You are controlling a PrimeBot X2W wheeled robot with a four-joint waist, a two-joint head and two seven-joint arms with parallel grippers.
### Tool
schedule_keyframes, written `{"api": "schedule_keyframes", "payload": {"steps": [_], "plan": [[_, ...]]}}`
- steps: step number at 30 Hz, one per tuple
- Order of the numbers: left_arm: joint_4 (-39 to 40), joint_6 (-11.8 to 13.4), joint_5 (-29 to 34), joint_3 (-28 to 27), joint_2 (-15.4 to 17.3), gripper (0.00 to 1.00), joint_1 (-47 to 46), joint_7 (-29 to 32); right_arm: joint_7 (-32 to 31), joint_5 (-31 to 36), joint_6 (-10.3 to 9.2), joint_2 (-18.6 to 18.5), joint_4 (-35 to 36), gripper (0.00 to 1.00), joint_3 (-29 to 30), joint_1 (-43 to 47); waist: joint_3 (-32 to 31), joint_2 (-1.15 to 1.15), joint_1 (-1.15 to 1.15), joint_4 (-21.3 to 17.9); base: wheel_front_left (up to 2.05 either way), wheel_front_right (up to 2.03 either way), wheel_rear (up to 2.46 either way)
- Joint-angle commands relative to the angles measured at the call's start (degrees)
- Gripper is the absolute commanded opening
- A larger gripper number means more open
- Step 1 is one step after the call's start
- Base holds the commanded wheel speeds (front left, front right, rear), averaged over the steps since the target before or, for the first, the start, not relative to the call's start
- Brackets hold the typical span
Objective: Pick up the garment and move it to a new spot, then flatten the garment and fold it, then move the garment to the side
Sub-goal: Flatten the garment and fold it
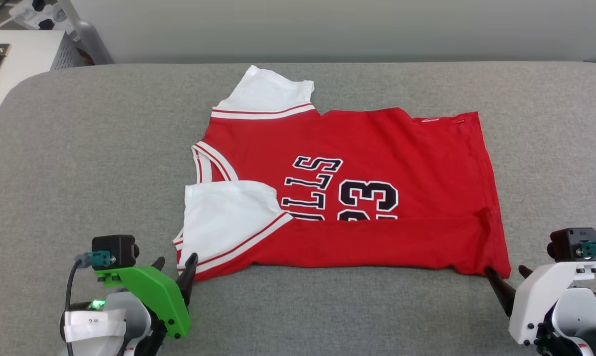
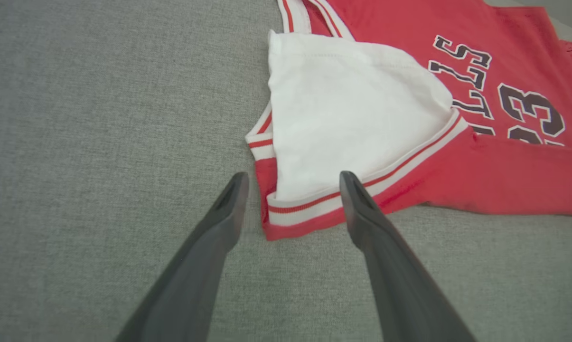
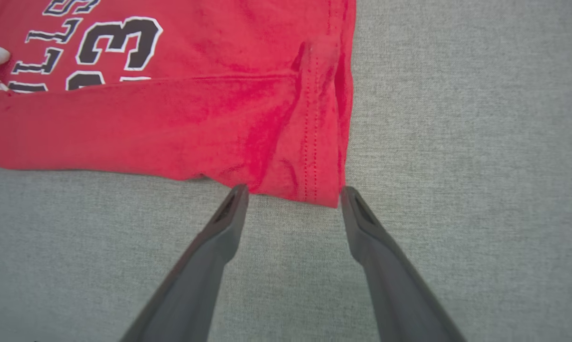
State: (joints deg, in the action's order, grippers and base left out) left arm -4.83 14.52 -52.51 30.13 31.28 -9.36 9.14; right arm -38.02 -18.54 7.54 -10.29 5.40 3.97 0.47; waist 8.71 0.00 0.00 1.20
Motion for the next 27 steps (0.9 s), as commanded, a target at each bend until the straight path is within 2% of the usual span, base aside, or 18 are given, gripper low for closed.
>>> {"api": "schedule_keyframes", "payload": {"steps": [1,9,13,18,19,20,22,27], "plan": [[0.28,0.7,0.31,0.2,0.53,1.0,0.43,0.7,-0.63,0.96,-0.05,0.46,1.03,1.0,0.39,0.45,0.82,0.0,0.0,-0.25,0.0,0.0,0.0],[-2.07,3.37,0.84,0.61,0.45,1.0,-1.07,2.91,-1.59,2.3,-0.05,2.19,3.88,1.0,0.39,-0.22,3.84,0.0,0.0,-1.45,0.0,0.0,0.0],[-4.64,3.16,1.31,0.76,0.3,1.0,-2.04,2.5,-0.9,2.35,-0.05,2.3,3.68,1.0,0.06,-0.55,4.95,0.0,0.0,-2.0,0.0,0.0,0.0],[-7.54,1.75,0.87,2.15,0.3,0.98,-2.37,4.56,-0.46,2.34,-0.05,2.14,3.5,1.0,0.37,-0.56,5.86,0.0,0.0,-2.47,0.0,0.0,0.0],[-8.19,1.45,0.77,2.76,0.31,0.31,-2.31,5.52,-0.42,2.37,-0.05,2.07,3.45,1.0,0.44,-0.59,5.95,0.0,0.0,-2.54,0.0,0.0,0.0],[-8.63,1.05,0.69,3.41,0.33,0.0,-2.21,6.42,-0.39,2.4,-0.05,2.03,3.39,1.0,0.48,-0.64,5.96,0.0,0.0,-2.6,0.0,0.0,0.0],[-9.3,0.29,0.32,4.13,0.12,0.0,-2.05,7.41,-0.32,2.69,-0.05,1.91,3.22,1.0,0.69,-0.75,5.76,0.0,0.0,-2.62,0.0,0.0,0.0],[-10.66,-0.33,0.33,3.81,-1.05,0.0,-1.99,4.84,-0.39,3.45,-0.05,1.42,2.24,1.0,1.33,-0.71,3.99,0.0,0.0,-1.73,0.0,0.0,0.0]]}}
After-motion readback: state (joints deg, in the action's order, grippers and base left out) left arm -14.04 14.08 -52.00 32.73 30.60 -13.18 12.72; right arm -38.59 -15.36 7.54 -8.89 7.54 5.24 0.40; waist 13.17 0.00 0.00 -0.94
